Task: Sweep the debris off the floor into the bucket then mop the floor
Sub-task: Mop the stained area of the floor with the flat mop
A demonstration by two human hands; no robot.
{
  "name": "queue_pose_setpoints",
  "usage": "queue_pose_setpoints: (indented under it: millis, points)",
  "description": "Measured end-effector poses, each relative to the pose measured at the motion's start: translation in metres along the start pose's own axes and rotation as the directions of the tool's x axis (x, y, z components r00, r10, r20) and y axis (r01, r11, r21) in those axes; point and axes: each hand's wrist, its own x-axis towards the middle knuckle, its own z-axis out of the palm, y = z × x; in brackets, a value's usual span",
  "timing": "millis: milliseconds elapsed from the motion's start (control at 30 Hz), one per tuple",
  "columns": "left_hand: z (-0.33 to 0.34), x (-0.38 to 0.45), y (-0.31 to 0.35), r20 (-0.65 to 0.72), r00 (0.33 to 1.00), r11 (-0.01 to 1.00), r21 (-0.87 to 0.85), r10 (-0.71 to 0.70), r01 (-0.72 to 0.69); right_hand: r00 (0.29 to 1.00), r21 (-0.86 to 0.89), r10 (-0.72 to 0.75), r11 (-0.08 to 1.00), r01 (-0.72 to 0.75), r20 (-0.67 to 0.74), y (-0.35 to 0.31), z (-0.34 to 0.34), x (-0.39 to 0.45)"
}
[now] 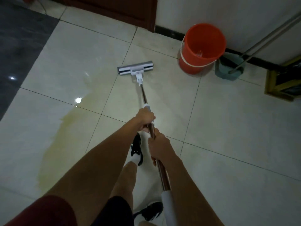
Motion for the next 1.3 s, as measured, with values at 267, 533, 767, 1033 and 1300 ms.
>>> queue_pose_setpoints:
  millis: [267, 533, 767, 1033, 1300]
  points:
    - [0.085, -0.064, -0.090, 0.053, 0.998, 0.999, 0.043, -0.017, 0.015, 0.999, 0.081, 0.037, 0.996, -0.033, -0.039, 0.105, 0.016, -0.096]
    - [0.079, -0.041, -0.071, 0.018, 1.000, 0.998, -0.059, -0.016, 0.017, 0.991, 0.158, 0.076, 0.986, -0.058, -0.109, 0.092, 0.013, -0.069]
    - [0.038, 0.034, 0.001, -0.013, 0.999, 0.999, -0.009, 0.036, -0.036, 0.990, 0.163, 0.029, 0.987, -0.007, -0.138, 0.027, -0.010, 0.019]
    - [-0.027, 0.150, 0.129, 0.025, 0.999, 0.996, -0.083, 0.033, -0.031, 0.987, 0.037, -0.068, 0.997, 0.074, -0.148, -0.086, -0.076, 0.148]
    - [-0.075, 0.228, 0.232, -0.011, 1.000, 0.988, -0.149, 0.022, -0.023, 0.983, -0.088, -0.101, 0.992, 0.088, -0.152, -0.177, -0.129, 0.249]
